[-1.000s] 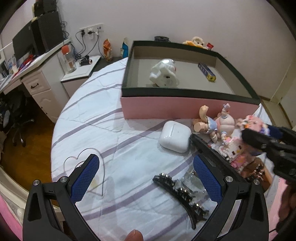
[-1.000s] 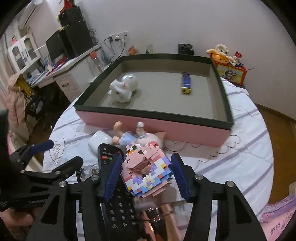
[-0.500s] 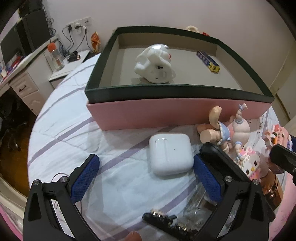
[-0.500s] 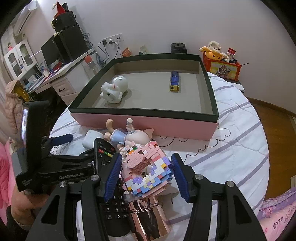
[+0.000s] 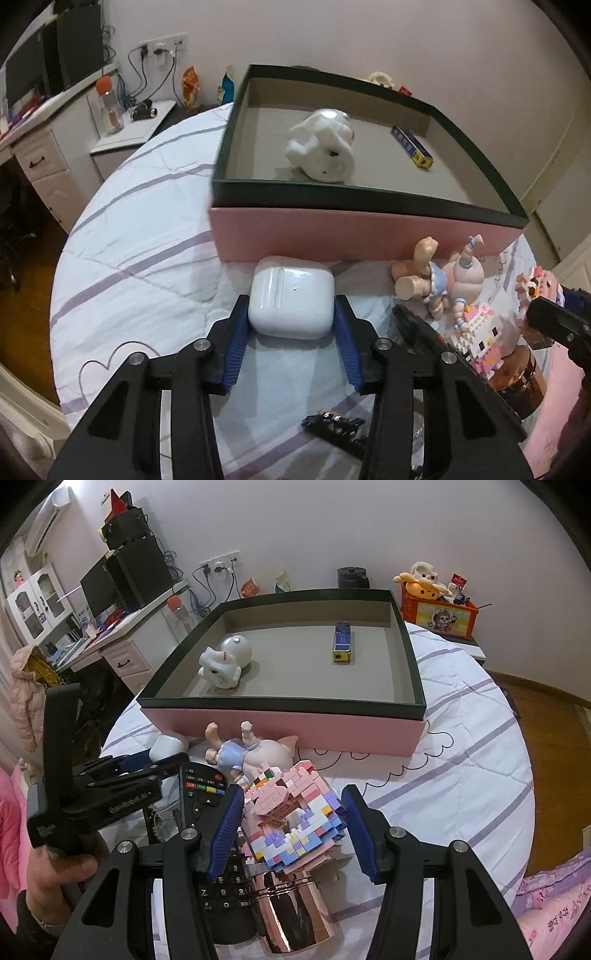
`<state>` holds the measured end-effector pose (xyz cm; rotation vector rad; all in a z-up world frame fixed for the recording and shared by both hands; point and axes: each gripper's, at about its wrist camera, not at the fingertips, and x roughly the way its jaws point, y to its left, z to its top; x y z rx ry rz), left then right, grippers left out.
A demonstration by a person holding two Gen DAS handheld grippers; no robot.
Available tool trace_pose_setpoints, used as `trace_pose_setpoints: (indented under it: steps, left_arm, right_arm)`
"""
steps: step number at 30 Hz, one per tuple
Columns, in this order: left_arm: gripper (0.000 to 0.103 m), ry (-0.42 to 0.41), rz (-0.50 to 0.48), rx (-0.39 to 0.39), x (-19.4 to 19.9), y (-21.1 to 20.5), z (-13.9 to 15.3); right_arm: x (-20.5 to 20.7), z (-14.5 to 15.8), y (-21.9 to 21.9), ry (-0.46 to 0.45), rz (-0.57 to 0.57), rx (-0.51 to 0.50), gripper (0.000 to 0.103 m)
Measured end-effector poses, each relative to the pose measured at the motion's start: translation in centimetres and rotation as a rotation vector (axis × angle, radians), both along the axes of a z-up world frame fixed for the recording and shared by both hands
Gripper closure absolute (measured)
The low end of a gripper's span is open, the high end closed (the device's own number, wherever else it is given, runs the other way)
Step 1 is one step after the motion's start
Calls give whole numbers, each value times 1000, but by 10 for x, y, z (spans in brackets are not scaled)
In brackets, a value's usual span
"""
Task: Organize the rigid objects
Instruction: 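Lower the earbud case and block figure into the pink box and open both grippers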
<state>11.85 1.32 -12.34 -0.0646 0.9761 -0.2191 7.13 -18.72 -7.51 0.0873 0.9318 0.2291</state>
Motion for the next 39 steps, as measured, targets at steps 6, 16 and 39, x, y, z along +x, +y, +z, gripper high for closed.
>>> trace_pose_setpoints:
  steps: [6, 16, 39]
  left_arm:
    - [58, -14, 10, -18, -8, 5, 7]
    - [58, -107, -1, -17, -26, 16, 59]
    - [58, -17, -136, -47, 103, -78, 54]
  right_arm:
    - [-4, 2, -2, -6, -2, 4, 47]
    - [-2, 20, -4, -43, 7, 15, 47]
    - [150, -1, -17, 81, -2, -80, 47]
